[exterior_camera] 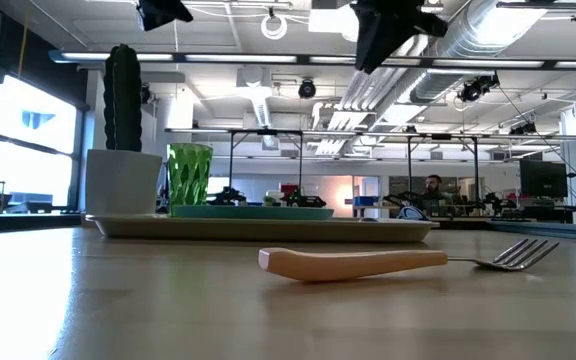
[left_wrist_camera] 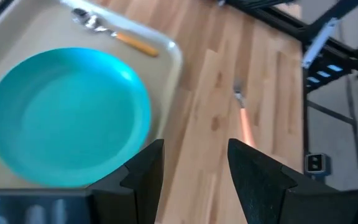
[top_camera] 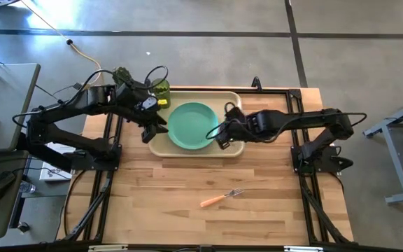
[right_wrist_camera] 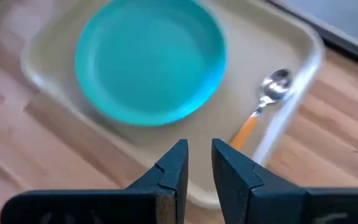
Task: Pick and place plate/cup/fork/spoon on tray
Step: Put the light pink fork on the white serving tray
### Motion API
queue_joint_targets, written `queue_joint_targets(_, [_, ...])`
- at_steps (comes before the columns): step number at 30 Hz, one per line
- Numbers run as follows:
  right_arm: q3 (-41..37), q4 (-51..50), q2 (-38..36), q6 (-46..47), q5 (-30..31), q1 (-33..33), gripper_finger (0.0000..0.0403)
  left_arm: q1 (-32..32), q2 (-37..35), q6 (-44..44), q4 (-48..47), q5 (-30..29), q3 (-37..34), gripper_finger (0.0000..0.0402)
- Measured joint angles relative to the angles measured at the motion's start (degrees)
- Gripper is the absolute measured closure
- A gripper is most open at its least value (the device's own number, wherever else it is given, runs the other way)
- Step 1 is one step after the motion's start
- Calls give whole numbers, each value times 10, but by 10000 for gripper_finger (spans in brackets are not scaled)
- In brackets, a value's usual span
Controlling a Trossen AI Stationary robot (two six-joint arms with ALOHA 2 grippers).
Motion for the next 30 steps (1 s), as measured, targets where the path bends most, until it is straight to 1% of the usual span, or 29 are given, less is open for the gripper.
queue_joint_targets(3, [0,-11,-18,16,24,-6,341,-26,0,-3,13,0,0,236])
queue_joint_targets(5, [0,-12,-29,16,34,-11,341,-41,4,-21,21,-1,0,236])
queue_joint_targets(12, [0,-29,-59,3,38,-34,341,-87,33,-60,56,-3,0,236])
queue_joint_targets(19, [0,-58,-73,-45,9,-49,341,-137,91,-69,76,-6,0,236])
queue_joint_targets(26, [0,-102,-73,-68,5,-49,341,-181,154,-88,76,-35,0,236])
queue_joint_targets(30, [0,-107,-73,-90,-35,-49,341,-198,177,-108,75,-35,0,236])
